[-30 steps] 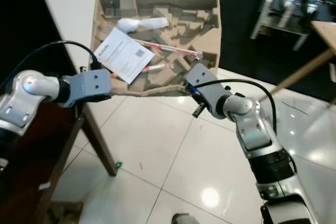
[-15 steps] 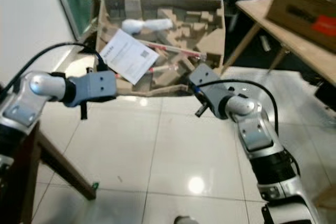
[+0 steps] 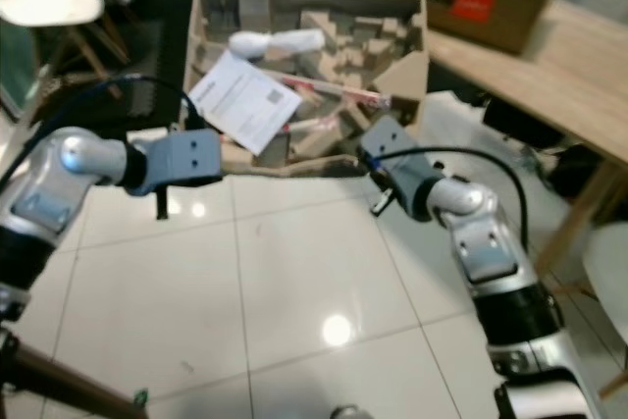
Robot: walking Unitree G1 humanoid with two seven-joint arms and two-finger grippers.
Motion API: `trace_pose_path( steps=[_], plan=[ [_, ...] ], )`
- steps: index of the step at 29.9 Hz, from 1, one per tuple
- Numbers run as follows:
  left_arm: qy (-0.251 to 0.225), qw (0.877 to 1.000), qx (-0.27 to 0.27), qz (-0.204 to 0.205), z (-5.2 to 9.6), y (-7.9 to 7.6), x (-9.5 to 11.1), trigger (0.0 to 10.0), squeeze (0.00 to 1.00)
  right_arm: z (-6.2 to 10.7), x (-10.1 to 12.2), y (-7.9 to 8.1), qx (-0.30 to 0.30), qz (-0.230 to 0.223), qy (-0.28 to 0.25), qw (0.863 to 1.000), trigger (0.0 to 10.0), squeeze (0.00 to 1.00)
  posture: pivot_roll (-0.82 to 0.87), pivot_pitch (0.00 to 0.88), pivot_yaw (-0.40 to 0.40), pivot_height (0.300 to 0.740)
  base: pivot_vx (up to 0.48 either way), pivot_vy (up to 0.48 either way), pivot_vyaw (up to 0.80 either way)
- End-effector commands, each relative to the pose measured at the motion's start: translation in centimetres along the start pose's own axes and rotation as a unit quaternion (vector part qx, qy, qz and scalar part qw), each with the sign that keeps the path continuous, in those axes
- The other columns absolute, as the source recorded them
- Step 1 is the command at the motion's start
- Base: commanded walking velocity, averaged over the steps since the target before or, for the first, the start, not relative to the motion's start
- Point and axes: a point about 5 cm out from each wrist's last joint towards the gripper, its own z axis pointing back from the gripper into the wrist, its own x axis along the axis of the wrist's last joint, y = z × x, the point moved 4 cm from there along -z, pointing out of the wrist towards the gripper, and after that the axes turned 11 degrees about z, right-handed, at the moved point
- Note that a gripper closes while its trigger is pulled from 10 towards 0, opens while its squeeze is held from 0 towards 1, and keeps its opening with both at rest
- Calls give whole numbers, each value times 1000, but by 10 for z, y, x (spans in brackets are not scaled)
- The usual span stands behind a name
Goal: Picking trash to rubbish bin
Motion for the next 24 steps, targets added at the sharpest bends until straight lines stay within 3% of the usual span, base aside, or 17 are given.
trace_pose_path(
  steps=[1, 11, 24],
  plan=[
    [-56, 996, -47, -58, -11, -15, 28, 10000, 0, -2, 7, 1, -4, 8, -13, 1000, 10000, 0, 36, 100, 15, 740, 0, 0, -712],
    [-36, 998, -23, -53, -5, -5, 17, 10000, 0, 9, -1, -10, -16, 23, -7, 1000, 10000, 0, 32, 102, 17, 740, 0, 0, 0],
    [-61, 995, -15, -73, -7, 1, 31, 10000, 0, 12, 2, -18, -40, 16, -16, 999, 10000, 0, 22, 106, 18, 740, 0, 0, 0]
  ],
)
